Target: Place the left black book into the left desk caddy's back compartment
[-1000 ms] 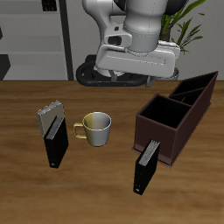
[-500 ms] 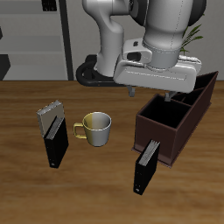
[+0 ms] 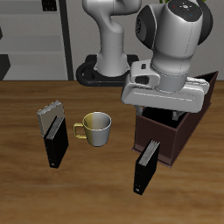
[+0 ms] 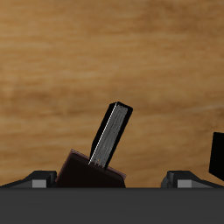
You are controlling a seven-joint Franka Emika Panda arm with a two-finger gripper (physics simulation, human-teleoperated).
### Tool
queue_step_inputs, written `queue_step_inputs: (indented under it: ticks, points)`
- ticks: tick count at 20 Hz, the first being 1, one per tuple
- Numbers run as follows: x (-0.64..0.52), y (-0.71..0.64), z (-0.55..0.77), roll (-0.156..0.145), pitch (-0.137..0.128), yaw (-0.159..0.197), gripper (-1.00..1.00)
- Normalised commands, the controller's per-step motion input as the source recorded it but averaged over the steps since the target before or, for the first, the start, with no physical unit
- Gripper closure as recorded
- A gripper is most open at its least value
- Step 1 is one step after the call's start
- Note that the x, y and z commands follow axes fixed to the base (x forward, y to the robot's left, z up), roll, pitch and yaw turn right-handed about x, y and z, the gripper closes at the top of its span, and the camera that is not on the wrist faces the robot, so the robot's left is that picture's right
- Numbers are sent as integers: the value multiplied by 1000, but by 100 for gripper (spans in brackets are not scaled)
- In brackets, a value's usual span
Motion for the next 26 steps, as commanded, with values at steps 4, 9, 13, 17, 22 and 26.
queue_step_inputs:
  ticks: [4, 9, 13, 17, 22, 26]
  points:
    - [143, -7, -427, 9, 31, -7, -100]
    - [49, -41, -332, -2, 19, -25, -100]
    - [-22, -31, -271, 6, 13, 27, -100]
    - [37, -143, -253, -30, 27, -21, -100]
    - [36, -202, -307, -19, 31, -28, -100]
    - [41, -78, -456, 2, 55, -23, -100]
